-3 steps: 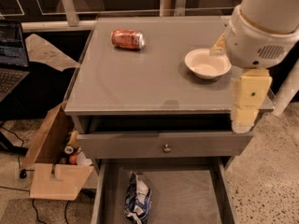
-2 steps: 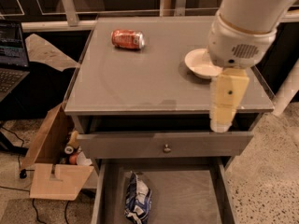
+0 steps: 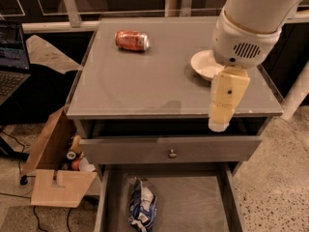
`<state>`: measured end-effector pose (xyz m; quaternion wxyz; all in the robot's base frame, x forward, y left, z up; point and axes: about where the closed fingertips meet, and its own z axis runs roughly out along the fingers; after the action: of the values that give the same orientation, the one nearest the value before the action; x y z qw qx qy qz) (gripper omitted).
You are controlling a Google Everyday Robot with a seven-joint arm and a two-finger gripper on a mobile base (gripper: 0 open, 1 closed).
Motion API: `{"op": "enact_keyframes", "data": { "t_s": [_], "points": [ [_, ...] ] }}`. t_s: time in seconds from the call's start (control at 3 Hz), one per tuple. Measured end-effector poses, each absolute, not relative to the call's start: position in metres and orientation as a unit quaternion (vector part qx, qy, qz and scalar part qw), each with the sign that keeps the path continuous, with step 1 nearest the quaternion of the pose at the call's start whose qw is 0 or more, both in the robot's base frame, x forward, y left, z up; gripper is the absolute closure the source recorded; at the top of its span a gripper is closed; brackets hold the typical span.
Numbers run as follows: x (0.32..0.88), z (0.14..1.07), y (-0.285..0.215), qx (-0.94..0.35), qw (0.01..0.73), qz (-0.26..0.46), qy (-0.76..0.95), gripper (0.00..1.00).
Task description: Pick blue chip bag from middle drawer and place on counter
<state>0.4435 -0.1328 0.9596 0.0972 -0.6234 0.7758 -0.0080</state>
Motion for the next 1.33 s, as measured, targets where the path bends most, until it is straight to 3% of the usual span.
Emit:
{"op": "enact_keyframes", "data": {
  "t_s": [0.33,1.0,1.33],
  "points": [
    [0.430,0.941,-0.114,-0.586,0.117,0.015,0.802,0.00],
    [0.396,0.863,-0.084,-0.444,0.054,0.089,0.890,0.00],
    [0.389,0.835,-0.078,-0.374,0.021,0.090,0.923,0.00]
  ]
}}
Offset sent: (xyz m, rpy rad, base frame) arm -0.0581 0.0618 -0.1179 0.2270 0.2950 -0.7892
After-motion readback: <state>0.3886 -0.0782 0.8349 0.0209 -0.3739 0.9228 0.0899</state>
